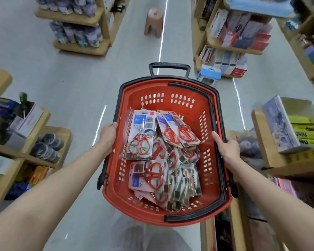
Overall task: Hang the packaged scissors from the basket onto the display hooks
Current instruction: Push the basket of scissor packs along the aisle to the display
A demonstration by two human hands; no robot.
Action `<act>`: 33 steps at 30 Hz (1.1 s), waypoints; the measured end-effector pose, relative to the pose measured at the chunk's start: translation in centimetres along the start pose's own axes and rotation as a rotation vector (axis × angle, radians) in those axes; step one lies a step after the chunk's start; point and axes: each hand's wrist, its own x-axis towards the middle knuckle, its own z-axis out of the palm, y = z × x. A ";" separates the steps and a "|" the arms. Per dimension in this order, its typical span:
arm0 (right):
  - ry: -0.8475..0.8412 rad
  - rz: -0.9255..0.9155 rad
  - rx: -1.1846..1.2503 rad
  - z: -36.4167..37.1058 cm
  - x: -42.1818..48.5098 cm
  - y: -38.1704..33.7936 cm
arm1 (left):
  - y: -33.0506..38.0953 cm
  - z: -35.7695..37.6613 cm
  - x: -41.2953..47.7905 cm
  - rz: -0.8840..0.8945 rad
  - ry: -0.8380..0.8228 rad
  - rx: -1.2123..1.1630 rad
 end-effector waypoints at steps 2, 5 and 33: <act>-0.006 0.014 0.006 1.4 3.0 -3.1 | 2.6 0.2 3.7 -0.016 -0.031 0.006; -0.007 0.027 0.018 3.5 8.3 -6.9 | 7.4 0.9 8.7 -0.041 -0.067 0.003; 0.015 0.036 0.124 14.0 62.4 -46.8 | 50.7 20.3 60.2 -0.074 -0.061 0.007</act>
